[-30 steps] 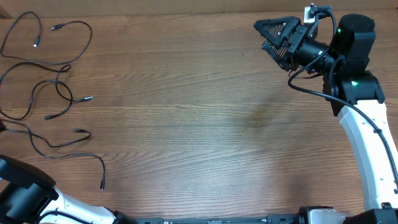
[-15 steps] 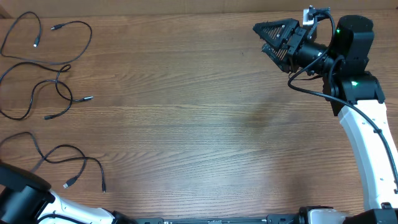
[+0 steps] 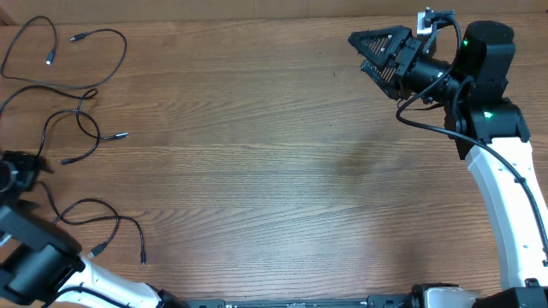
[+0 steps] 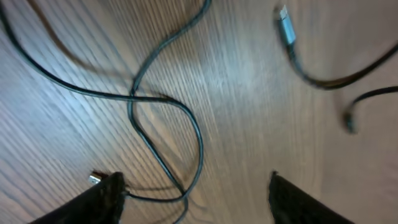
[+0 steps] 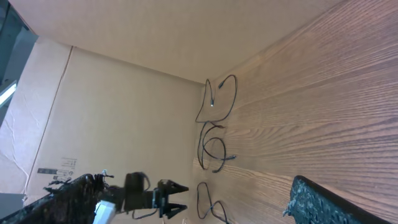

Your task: Untangle cables

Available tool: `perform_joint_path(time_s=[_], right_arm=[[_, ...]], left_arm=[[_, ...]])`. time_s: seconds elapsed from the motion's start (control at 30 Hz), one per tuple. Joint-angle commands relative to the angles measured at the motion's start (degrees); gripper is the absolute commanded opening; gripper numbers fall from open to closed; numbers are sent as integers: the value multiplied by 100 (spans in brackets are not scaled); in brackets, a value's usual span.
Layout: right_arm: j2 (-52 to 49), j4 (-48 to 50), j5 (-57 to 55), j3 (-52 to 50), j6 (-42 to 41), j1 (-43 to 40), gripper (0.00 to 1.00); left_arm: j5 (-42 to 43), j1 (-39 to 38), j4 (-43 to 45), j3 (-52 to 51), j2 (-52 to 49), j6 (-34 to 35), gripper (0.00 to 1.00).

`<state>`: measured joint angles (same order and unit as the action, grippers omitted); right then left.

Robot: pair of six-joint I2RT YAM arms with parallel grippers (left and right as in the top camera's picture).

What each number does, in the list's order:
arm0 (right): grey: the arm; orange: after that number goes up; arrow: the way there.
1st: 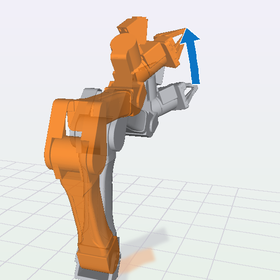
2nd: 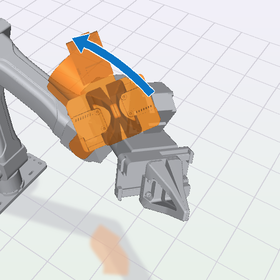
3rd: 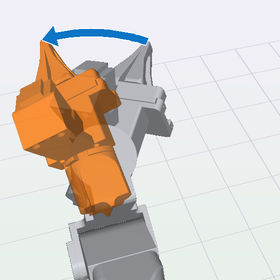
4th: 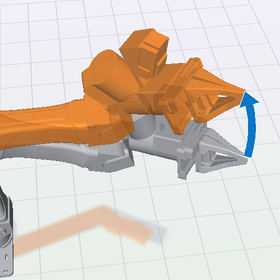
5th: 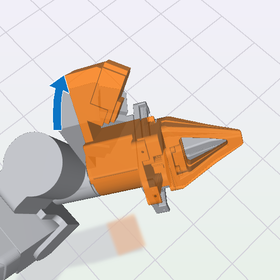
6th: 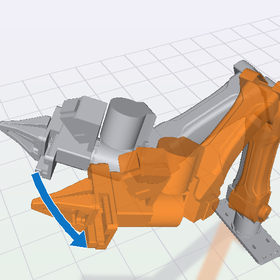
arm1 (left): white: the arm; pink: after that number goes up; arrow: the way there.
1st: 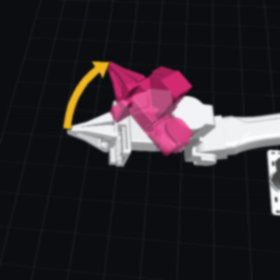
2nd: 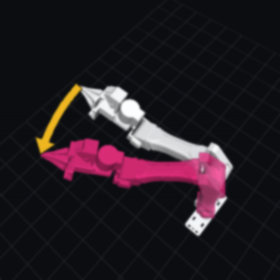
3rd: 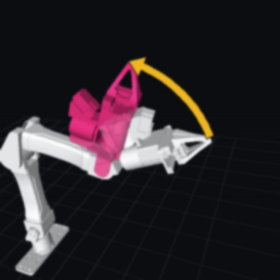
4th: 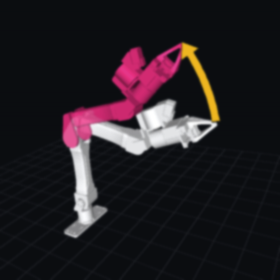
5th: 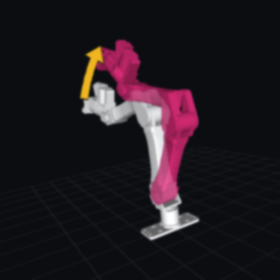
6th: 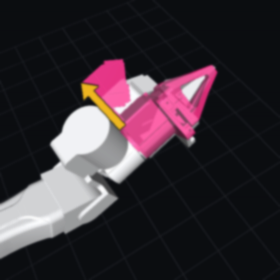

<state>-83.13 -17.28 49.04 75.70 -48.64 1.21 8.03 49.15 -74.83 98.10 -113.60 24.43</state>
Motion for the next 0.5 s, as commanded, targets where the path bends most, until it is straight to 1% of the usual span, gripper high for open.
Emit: perform_joint_path(time_s=[0.0,0.03,0.07,0.17,0.37,0.47], right_arm=[[-9,-4,-26,83,81,-11,96],[-9,-4,-26,83,81,-11,96],[-9,-4,-26,83,81,-11,96],[-9,-2,-28,83,98,-11,96],[-9,2,-33,83,98,-11,97],[-13,4,-46,83,98,-11,97]], left_arm=[[-463,-291,247,-581,46,116,91],[-468,-341,378,-741,46,133,98],[-476,-378,505,-903,46,160,100],[-527,-413,1058,-1495,46,420,100],[-557,-413,1694,-2072,46,481,100],[-826,-417,1923,-2315,46,815,100]])
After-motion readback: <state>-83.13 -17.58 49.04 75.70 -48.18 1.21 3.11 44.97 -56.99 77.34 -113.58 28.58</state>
